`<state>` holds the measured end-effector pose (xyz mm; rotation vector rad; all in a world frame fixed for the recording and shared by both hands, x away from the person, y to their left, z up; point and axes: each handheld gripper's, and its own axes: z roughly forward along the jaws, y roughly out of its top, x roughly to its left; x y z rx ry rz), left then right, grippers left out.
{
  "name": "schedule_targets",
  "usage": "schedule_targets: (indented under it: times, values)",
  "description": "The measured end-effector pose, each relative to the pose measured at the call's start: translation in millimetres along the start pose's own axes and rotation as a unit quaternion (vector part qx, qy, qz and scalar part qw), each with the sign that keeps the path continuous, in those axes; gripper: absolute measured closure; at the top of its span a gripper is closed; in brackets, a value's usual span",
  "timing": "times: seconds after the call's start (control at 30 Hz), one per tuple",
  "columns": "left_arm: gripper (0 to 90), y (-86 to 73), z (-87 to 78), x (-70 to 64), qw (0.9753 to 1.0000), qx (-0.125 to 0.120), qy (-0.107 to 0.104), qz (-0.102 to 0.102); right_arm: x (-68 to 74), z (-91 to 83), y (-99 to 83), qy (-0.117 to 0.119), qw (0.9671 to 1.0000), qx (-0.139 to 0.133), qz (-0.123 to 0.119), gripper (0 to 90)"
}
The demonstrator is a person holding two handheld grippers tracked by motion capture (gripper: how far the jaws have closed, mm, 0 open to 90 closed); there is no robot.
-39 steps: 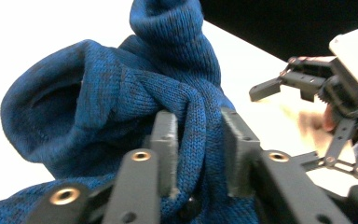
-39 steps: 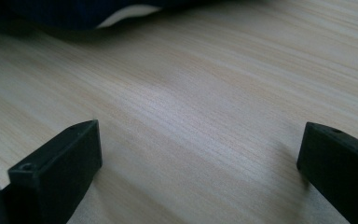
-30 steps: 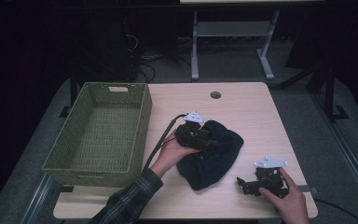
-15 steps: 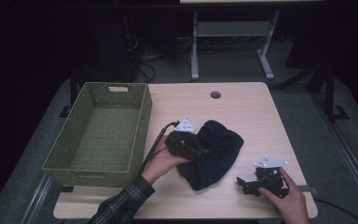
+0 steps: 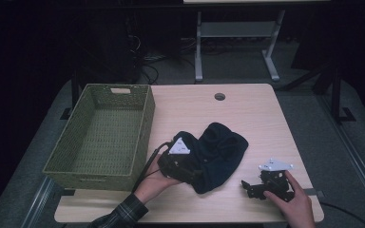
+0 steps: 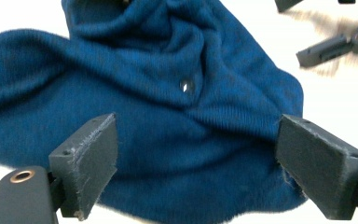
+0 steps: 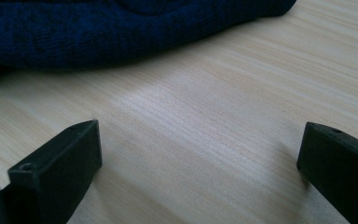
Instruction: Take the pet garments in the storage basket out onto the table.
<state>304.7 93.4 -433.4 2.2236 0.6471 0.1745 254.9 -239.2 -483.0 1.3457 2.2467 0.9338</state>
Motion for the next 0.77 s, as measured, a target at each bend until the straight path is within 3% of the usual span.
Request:
schedule_targets:
  times: [0.23, 0.63, 0.77]
  values:
    - [12.9, -21.7, -3.3, -6.3, 0.9997, 0.023, -0.006, 0.002, 0.0, 0.0, 0.0, 0.0, 1.0, 0.0, 0.0, 0.0]
    - [12.9, -43.9, 3.2, -12.3, 0.996, 0.08, 0.018, 0.035, 0.0, 0.1, 0.0, 0.0, 1.0, 0.0, 0.0, 0.0]
    - [12.8, -46.5, 2.5, -11.8, 0.9965, 0.072, 0.018, 0.038, 0.0, 0.1, 0.0, 0.0, 1.0, 0.0, 0.0, 0.0]
